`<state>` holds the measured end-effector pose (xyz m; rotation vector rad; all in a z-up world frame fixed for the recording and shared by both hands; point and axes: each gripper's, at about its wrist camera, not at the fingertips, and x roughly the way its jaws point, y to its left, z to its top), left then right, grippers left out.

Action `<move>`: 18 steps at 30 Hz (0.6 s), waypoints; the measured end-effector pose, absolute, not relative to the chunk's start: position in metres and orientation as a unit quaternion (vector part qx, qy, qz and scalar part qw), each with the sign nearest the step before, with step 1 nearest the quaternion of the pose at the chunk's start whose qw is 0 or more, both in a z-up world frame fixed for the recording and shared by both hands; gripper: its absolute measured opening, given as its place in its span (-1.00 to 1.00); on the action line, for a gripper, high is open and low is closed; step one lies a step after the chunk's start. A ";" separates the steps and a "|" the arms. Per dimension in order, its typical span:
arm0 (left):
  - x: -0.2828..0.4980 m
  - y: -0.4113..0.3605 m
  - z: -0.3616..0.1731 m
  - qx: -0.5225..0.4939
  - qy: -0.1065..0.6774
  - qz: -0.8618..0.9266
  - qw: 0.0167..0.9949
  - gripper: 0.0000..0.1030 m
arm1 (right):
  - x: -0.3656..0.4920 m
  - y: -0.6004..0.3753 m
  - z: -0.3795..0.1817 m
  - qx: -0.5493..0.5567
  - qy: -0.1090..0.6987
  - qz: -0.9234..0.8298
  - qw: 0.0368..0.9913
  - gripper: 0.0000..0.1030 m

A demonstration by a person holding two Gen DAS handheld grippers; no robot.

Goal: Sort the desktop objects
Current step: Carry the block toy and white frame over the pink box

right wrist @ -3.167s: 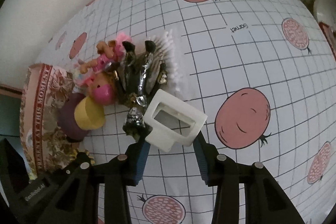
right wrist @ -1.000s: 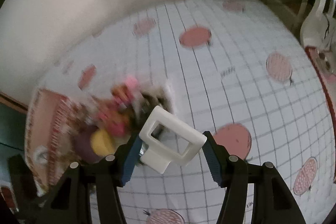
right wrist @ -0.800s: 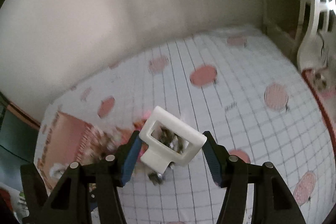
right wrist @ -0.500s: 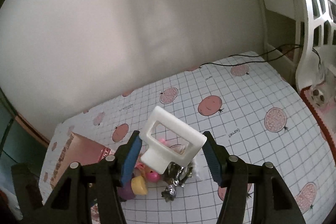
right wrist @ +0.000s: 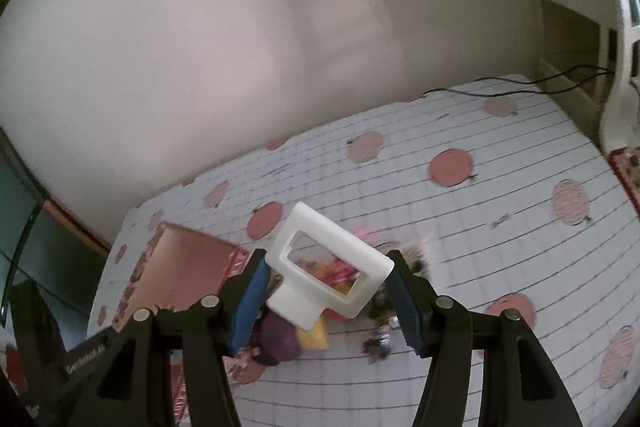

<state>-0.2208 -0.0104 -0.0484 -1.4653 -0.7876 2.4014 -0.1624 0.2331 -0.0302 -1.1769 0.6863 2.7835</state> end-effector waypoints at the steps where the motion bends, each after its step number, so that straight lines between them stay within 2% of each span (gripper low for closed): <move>1: -0.220 -0.018 -0.048 -0.497 -0.272 0.817 0.103 -0.10 | -0.163 0.226 -0.031 -0.380 0.223 0.897 0.016 0.20; 18: -0.217 -0.116 -0.057 -0.471 -0.346 0.811 0.013 -0.10 | -0.171 0.109 -0.058 -0.415 0.174 0.888 -0.093 0.20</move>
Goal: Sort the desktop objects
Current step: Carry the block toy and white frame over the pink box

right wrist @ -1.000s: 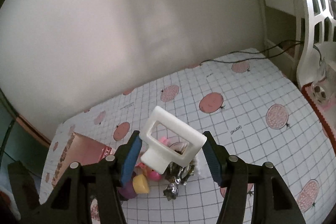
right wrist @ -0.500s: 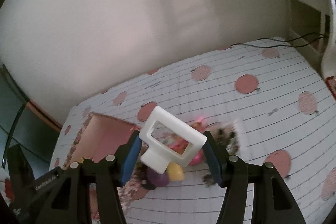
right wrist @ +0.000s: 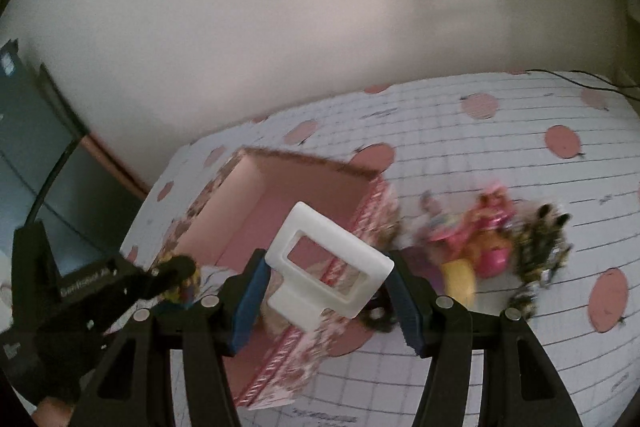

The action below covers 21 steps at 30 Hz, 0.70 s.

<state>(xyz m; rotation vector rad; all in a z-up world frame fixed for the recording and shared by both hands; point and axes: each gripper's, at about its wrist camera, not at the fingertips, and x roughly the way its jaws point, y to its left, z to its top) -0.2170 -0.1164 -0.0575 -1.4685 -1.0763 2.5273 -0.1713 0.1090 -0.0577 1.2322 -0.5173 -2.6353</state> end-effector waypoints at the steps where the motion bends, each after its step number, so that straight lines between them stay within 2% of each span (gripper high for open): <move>1: -0.215 -0.121 -0.058 -0.471 -0.349 0.810 0.013 -0.10 | -0.171 0.105 -0.059 0.416 -0.174 -0.887 0.097 0.20; 21: -0.211 -0.152 -0.061 -0.457 -0.364 0.812 -0.021 -0.10 | -0.168 0.075 -0.068 0.422 -0.164 -0.884 0.116 0.20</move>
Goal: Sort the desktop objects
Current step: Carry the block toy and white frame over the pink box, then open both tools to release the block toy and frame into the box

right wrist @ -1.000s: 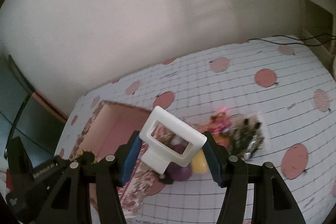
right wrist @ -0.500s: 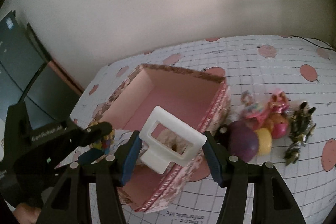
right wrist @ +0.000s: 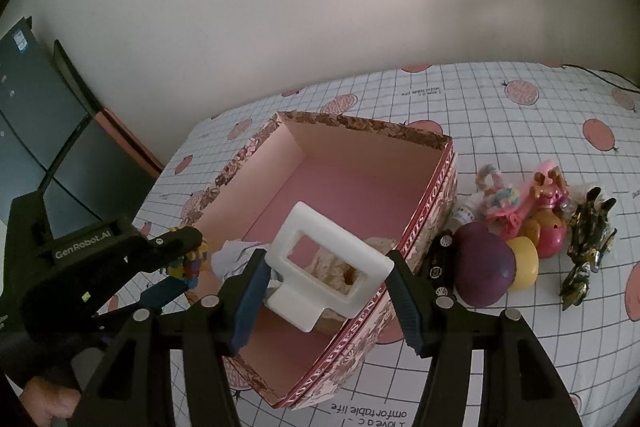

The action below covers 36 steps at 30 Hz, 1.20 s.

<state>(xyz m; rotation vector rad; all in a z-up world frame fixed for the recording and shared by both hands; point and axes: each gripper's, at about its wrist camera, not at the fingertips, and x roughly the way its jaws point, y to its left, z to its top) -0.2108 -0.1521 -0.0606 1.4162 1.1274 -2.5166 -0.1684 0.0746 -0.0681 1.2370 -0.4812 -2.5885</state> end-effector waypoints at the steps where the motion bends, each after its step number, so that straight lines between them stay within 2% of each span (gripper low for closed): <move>1: -0.211 -0.152 -0.061 0.457 0.364 -0.812 0.020 -0.10 | -0.169 0.074 -0.068 0.422 -0.164 -0.884 0.116 0.20; 36: -0.215 -0.146 -0.064 0.473 0.350 -0.808 0.024 -0.07 | -0.170 0.070 -0.070 0.422 -0.161 -0.885 0.116 0.26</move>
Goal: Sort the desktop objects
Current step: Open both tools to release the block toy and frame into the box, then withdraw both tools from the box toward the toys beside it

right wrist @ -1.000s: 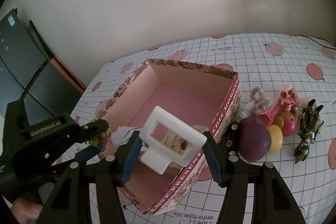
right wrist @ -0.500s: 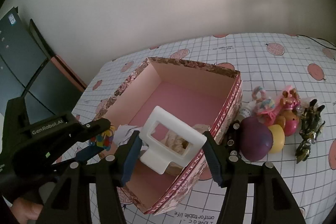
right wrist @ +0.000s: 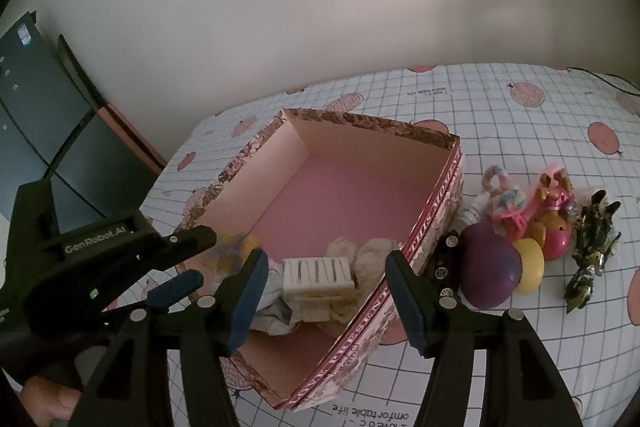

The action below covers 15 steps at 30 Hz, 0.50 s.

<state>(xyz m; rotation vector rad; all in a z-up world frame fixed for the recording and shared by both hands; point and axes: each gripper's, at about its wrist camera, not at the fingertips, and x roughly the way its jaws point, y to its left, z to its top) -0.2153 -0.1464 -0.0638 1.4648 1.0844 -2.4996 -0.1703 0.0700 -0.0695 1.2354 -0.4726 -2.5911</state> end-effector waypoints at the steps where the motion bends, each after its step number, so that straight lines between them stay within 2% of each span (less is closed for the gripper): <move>1: -0.215 -0.147 -0.064 0.474 0.350 -0.808 0.025 -0.07 | -0.171 0.070 -0.070 0.422 -0.162 -0.884 0.116 0.26; 15: -0.217 -0.144 -0.053 0.466 0.307 -0.829 0.034 -0.07 | -0.168 0.075 -0.065 0.418 -0.152 -0.888 0.115 0.26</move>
